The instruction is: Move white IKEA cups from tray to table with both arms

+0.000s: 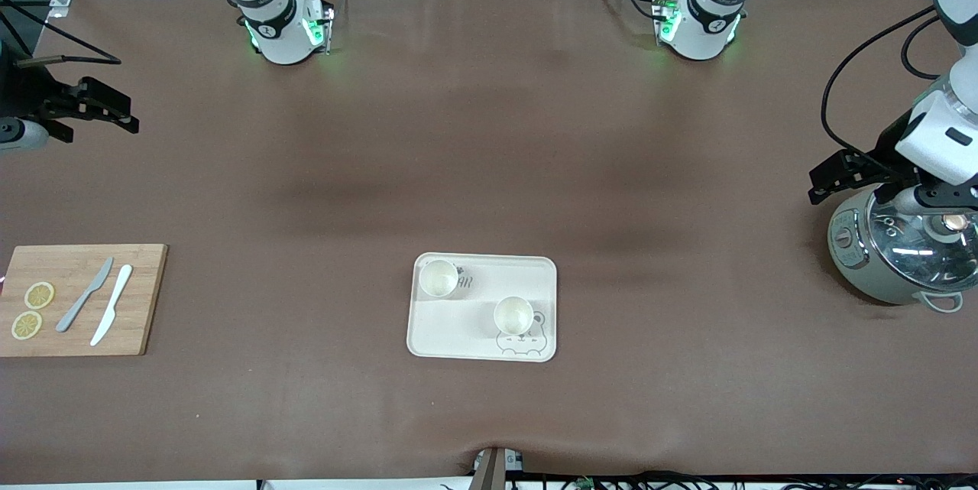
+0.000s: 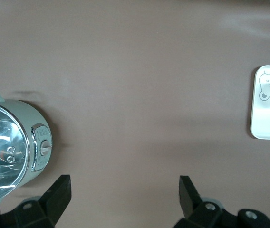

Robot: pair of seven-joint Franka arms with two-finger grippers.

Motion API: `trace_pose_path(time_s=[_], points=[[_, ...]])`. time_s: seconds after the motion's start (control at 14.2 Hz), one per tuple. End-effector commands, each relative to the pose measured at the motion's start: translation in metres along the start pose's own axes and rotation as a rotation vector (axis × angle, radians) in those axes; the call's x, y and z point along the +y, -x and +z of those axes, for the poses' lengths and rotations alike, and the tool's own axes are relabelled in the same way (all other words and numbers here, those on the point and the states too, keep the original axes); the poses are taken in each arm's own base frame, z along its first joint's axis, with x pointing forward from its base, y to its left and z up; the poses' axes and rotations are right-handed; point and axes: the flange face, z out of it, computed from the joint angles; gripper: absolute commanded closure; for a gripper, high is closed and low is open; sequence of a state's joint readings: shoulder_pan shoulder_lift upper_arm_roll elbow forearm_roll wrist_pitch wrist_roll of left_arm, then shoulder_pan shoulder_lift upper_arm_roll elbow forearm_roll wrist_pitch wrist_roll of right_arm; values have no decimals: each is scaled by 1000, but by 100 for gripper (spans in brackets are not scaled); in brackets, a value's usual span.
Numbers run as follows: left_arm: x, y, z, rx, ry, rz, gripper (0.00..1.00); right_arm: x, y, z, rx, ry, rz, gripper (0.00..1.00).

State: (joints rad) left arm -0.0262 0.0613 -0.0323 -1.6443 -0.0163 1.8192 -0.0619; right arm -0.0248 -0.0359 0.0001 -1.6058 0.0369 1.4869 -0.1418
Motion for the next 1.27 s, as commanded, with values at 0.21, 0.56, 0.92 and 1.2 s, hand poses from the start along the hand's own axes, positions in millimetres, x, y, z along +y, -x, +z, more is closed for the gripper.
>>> trace_pose_path(time_s=[0.21, 0.56, 0.92, 1.2], points=[[11, -20, -10, -16, -13, 24, 0, 2, 8, -4, 8, 1, 23, 0], [45, -37, 4, -66, -10, 27, 0, 7, -1, 1, 1, -5, 26, 0], [115, -53, 30, -93, -15, -11, 0, 5, -7, 0, 6, -4, 21, 0], [195, -57, 79, -106, -19, -82, 0, 6, -7, 0, 7, -3, 23, 0]])
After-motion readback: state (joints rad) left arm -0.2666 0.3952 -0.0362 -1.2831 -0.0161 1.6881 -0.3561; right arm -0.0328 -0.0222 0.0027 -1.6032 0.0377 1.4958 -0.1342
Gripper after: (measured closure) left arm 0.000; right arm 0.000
